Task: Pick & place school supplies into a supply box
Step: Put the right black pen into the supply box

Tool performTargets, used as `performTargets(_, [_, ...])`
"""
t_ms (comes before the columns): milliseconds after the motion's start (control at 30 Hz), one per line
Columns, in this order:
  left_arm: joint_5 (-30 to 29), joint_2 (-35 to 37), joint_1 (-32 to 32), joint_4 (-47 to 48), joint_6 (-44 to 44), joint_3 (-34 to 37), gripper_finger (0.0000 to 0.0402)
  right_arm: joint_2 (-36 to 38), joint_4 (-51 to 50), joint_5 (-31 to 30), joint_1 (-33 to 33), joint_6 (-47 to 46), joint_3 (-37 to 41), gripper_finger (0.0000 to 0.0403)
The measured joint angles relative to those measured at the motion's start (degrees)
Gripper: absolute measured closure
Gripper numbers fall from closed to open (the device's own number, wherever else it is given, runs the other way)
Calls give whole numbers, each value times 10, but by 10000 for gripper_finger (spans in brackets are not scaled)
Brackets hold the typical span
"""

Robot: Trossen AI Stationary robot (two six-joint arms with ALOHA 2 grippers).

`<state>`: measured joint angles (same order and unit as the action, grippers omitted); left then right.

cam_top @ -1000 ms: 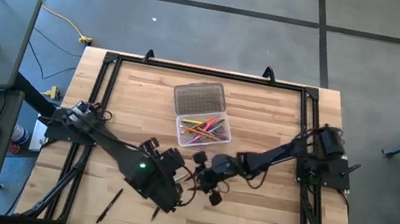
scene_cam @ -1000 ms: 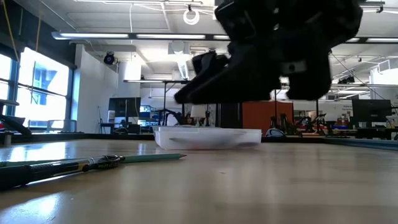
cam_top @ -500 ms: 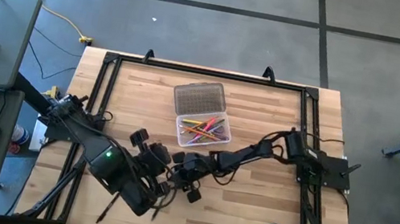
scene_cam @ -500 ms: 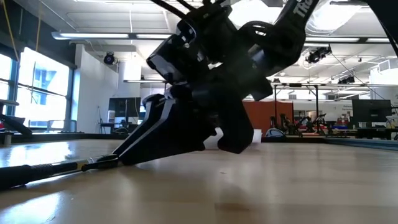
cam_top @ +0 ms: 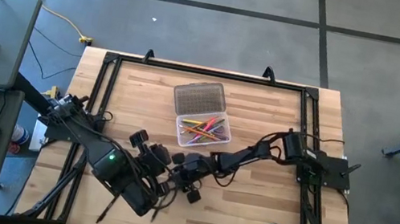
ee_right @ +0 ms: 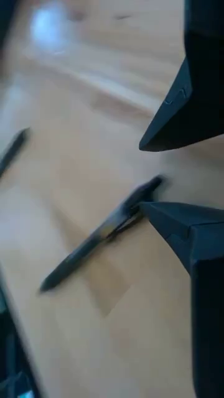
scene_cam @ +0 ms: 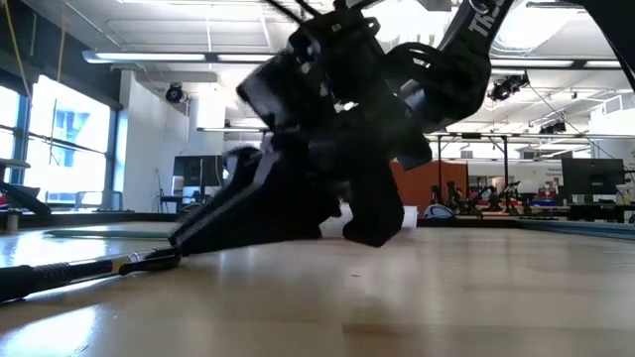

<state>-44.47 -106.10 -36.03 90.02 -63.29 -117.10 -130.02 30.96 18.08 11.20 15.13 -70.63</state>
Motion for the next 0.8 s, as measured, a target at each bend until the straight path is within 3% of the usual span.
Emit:
performTargets(133, [2, 0, 0, 0, 0, 0, 341, 1, 10, 47, 8, 42, 0, 272])
performTargets(367, [2, 0, 0, 0, 8, 0, 341, 2, 50, 51, 24, 108, -3, 272])
performTargets(800, [0, 0, 0, 0, 15, 0, 341, -61, 1, 55, 27, 92, -90, 272])
